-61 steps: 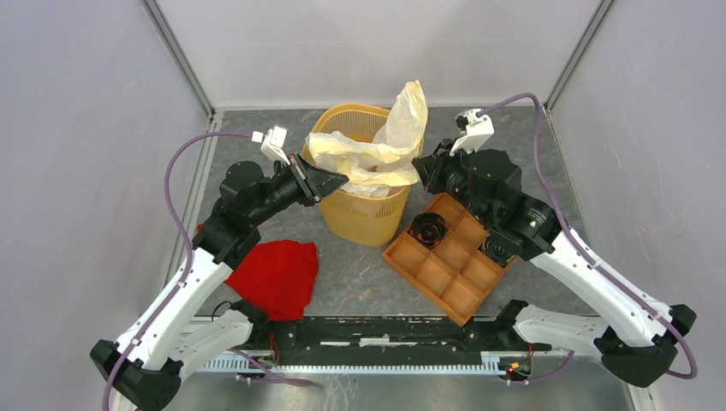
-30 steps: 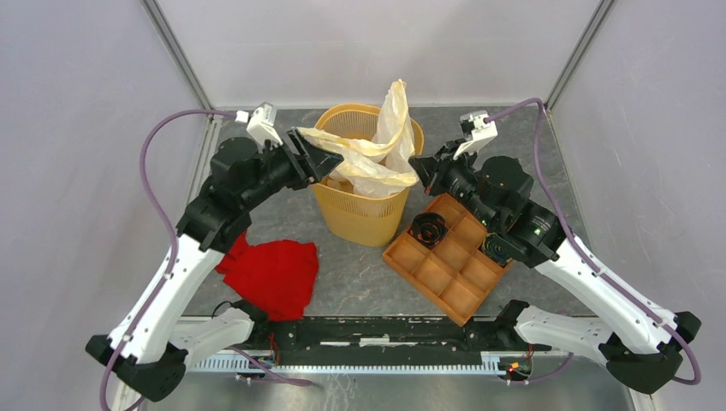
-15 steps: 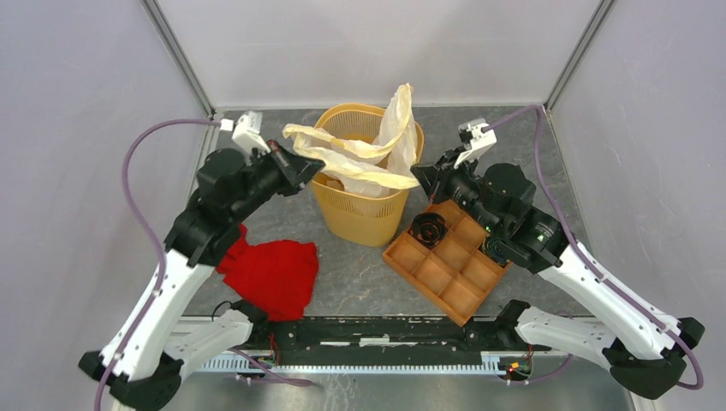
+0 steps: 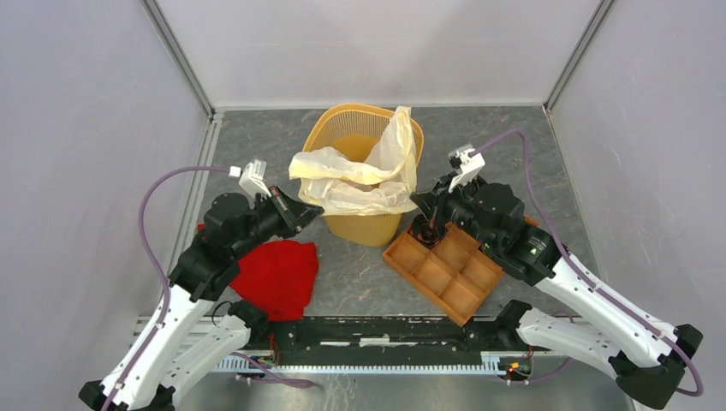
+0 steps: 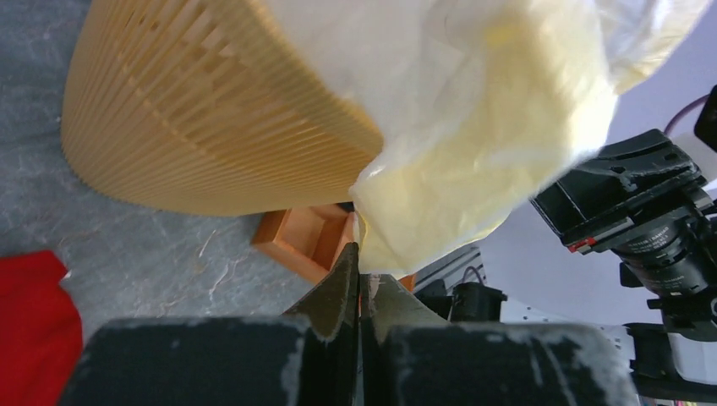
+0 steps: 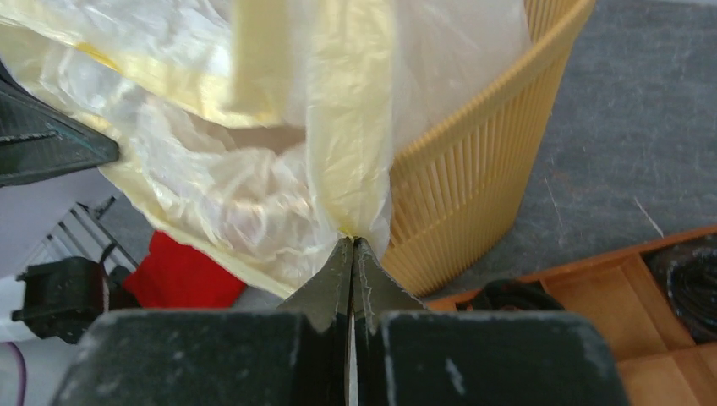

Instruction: Put the trash bags into the trash bin

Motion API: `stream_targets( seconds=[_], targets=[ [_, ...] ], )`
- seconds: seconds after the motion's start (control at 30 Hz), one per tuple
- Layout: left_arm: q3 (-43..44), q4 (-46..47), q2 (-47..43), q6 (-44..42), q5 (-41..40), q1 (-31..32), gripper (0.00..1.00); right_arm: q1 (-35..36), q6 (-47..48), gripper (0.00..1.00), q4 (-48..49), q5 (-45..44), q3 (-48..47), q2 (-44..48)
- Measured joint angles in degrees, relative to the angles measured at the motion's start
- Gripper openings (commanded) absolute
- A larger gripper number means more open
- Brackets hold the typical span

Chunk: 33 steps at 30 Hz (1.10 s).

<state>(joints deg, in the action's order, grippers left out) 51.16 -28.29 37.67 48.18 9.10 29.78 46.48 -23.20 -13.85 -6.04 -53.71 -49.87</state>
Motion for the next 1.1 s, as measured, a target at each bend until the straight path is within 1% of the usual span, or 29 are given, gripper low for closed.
stream_targets(
  seconds=[0.13,0.23,0.27,0.33,0.37,0.4,0.47,0.5,0.53,0.6,0.67,0.7,0.73,0.83,0.87,0.9,0.93,0.97,1.03,1.1],
  targets=[
    [-3.2,-0.5,-0.4,1.3,-1.7,0.0,0.02,0.0,1.2,0.01,0.5,-2.7,4.4,0.9],
    [-4.1,-0.8,0.9,2.1,-5.4,0.3,0.02,0.1,2.9,0.01,2.0,-7.7,6.2,0.0],
    [-4.2,-0.7,1.5,2.1,-6.3,0.4,0.02,0.2,3.5,0.03,3.2,-9.2,6.6,-0.6],
    [-4.2,-0.3,3.6,2.1,-8.2,0.5,0.03,0.3,4.5,0.11,4.3,-11.2,6.8,-2.0],
    [-4.2,-0.3,4.5,2.1,-9.0,0.5,0.06,0.3,5.0,0.15,4.7,-12.0,6.8,-2.7],
    [-4.2,-0.4,5.5,2.1,-9.6,0.5,0.13,0.3,5.7,0.19,4.8,-12.5,6.8,-3.3],
    [-4.2,-1.1,7.4,2.0,-10.8,0.6,0.26,0.3,7.5,0.32,4.1,-13.5,6.6,-3.6],
    [-4.2,-2.0,7.6,1.7,-11.3,0.6,0.34,0.3,8.2,0.4,3.5,-13.8,6.5,-3.4],
    [-4.2,-3.0,7.4,1.4,-11.8,0.6,0.42,0.3,9.2,0.46,2.6,-14.2,6.3,-3.0],
    [-4.1,-4.7,5.9,0.3,-12.4,0.5,0.54,0.2,11.2,0.56,0.4,-14.6,5.5,-1.8],
    [-3.9,-6.9,3.5,-0.7,-13.0,0.5,0.64,0.1,13.4,0.65,-2.9,-14.6,3.6,-0.6],
    [-3.5,-8.3,2.2,-1.4,-13.3,0.5,0.68,0.1,14.5,0.66,-4.6,-14.4,1.9,0.0],
    [-2.5,-10.0,1.0,-2.1,-13.8,0.5,0.71,0.0,15.5,0.65,-5.6,-14.1,0.2,0.5],
    [1.9,-13.4,-1.1,-4.2,-15.7,0.5,0.75,-0.1,17.8,0.63,-6.8,-13.5,-4.5,1.4],
    [3.5,-14.1,-1.3,-4.7,-16.2,0.5,0.75,-0.1,18.6,0.64,-7.1,-13.5,-6.4,1.0],
    [5.5,-14.8,-1.4,-5.0,-16.7,0.5,0.76,-0.2,19.2,0.69,-8.2,-13.5,-8.9,0.0],
    [7.5,-15.6,-1.0,-5.1,-17.1,0.5,0.79,-0.3,19.7,0.74,-8.5,-13.5,-11.4,-1.4],
    [9.6,-16.2,-0.3,-5.2,-17.4,0.5,0.8,-0.5,20.2,0.77,-9.1,-13.3,-14.5,-3.3],
    [13.1,-16.7,1.7,-5.5,-18.0,0.5,0.8,-1.0,20.9,0.78,-8.9,-12.7,-19.6,-7.1],
    [15.2,-17.1,4.2,-5.6,-19.0,0.5,0.77,-2.0,21.4,0.78,-8.0,-11.5,-21.6,-10.3]
  ],
)
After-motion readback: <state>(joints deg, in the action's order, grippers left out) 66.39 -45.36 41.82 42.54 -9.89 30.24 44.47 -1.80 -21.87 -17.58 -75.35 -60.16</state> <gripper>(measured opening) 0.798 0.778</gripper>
